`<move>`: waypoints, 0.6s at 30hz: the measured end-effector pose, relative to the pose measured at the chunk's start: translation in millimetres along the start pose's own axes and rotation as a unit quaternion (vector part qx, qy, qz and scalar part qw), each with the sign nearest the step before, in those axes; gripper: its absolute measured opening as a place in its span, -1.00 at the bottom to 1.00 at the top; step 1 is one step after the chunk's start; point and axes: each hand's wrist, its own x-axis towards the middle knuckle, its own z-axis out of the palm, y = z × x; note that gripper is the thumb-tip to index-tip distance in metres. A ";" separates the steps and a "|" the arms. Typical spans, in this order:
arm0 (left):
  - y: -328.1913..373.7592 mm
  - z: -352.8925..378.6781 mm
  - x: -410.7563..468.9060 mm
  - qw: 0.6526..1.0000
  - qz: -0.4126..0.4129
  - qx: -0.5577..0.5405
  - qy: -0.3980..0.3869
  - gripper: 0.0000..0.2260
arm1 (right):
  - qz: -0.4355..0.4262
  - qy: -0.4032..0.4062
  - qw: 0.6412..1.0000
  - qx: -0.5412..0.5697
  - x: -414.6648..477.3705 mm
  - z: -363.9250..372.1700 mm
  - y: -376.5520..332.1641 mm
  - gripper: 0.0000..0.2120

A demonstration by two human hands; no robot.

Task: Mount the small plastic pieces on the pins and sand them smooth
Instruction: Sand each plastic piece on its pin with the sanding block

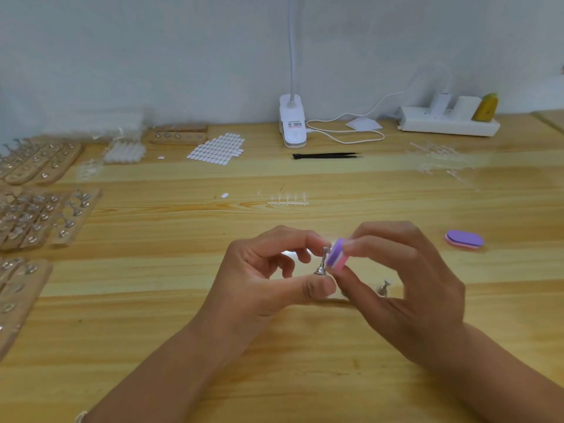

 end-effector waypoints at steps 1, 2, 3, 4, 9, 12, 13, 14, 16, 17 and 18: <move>-0.5 -0.4 0.0 1.000 -0.001 -0.002 0.000 -0.72 | 0.005 -0.013 1.000 -0.003 -1.5 1.0 1.1 -0.78; -0.6 -0.9 0.0 1.000 -0.001 -0.003 0.002 -0.71 | 0.018 -0.027 0.999 -0.007 -2.4 1.7 3.3 -0.80; -0.7 -1.1 0.4 1.000 0.001 -0.002 0.004 -0.71 | 0.030 -0.037 0.999 -0.009 -2.8 1.7 5.5 -0.81; -0.4 -1.1 0.8 1.000 0.006 -0.001 0.005 -0.71 | 0.037 -0.038 0.999 -0.008 -2.4 1.0 6.9 -0.82; -0.5 -0.4 1.2 1.000 0.010 0.000 0.005 -0.73 | -0.003 0.002 1.000 -0.007 -1.2 0.7 1.1 -0.73; -1.4 -0.7 0.5 1.000 -0.001 -0.012 0.013 -0.73 | 0.025 -0.031 0.999 -0.018 -3.5 3.7 4.5 -0.80; -1.8 -0.9 0.5 1.000 -0.005 -0.016 0.019 -0.73 | 0.043 -0.034 0.998 -0.026 -3.1 3.2 6.6 -0.85; -1.8 -1.2 0.3 0.999 -0.008 -0.017 0.025 -0.73 | 0.057 -0.033 0.997 -0.033 -2.2 2.3 8.7 -0.90; -1.7 -1.3 0.5 0.999 -0.016 -0.009 0.029 -0.72 | 0.070 -0.021 0.996 -0.047 -0.6 0.3 10.4 -0.93; -2.1 -1.3 0.6 0.999 -0.019 -0.002 0.030 -0.71 | 0.070 -0.015 0.996 -0.053 -0.2 -0.2 10.8 -0.92; -2.7 -1.5 0.8 0.999 -0.021 0.003 0.032 -0.71 | 0.068 -0.012 0.996 -0.057 -0.3 -0.3 10.9 -0.92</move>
